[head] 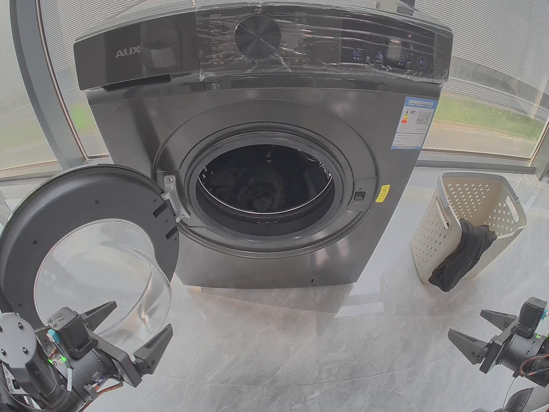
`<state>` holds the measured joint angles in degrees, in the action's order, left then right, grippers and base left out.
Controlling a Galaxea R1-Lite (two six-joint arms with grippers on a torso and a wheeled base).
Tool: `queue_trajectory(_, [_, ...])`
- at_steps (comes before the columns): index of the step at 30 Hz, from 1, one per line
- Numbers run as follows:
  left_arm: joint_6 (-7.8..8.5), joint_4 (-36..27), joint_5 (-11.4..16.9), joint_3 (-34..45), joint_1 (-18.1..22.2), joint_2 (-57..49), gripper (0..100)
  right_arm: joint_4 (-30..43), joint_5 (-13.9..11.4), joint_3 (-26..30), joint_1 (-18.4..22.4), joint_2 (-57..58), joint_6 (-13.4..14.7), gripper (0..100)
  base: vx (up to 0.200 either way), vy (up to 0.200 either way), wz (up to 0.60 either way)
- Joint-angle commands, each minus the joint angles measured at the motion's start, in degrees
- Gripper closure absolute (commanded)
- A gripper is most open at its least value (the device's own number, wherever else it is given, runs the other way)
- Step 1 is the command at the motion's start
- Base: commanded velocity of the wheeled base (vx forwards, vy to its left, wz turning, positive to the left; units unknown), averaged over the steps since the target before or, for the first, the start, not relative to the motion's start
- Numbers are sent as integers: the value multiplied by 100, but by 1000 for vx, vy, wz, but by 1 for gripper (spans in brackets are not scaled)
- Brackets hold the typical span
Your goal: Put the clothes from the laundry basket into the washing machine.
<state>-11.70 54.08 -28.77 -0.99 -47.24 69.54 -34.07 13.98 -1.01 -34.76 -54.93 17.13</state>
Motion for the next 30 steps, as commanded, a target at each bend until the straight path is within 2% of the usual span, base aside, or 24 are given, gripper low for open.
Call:
queue_trajectory(1, [-7,-380,-67,99,101,-968,0,278,-36,101,250,721,-25,0,0,-200,0])
queue_trajectory(7, [-16,-591,-76,99,400,-1241,0,234,-36,101,769,729,-412,0,0,-200,0])
queue_trajectory(14, [-16,-1145,-76,99,540,-1750,0,278,-45,101,1076,1160,-702,0,0,-200,0])
queue_trajectory(16, [-16,-1294,-76,99,558,-1917,0,305,-62,101,1120,1318,-737,0,0,-200,0])
queue_trajectory(21, [28,-2165,-23,99,567,-2770,0,621,-54,101,1269,1723,-737,0,0,-200,0])
queue_trajectory(22, [28,-2165,-23,99,567,-2770,0,621,-54,101,1269,1723,-737,0,0,-200,0])
queue_trajectory(23, [-16,-2718,-32,99,760,-3034,0,929,-54,101,1410,1942,-737,0,0,-200,0])
queue_trajectory(24, [-16,-2868,-15,99,892,-3104,0,1061,-54,101,1480,2030,-746,0,0,0,0])
queue_trajectory(27, [10,-3114,21,99,1507,-3394,0,1465,-71,101,1797,2408,-895,0,0,0,0])
queue_trajectory(29, [10,-3131,29,99,1621,-3429,0,1518,-80,101,1841,2478,-922,0,0,0,0])
queue_trajectory(30, [19,-3263,73,99,2096,-3719,0,1825,-247,101,2078,2839,-1054,0,0,0,0])
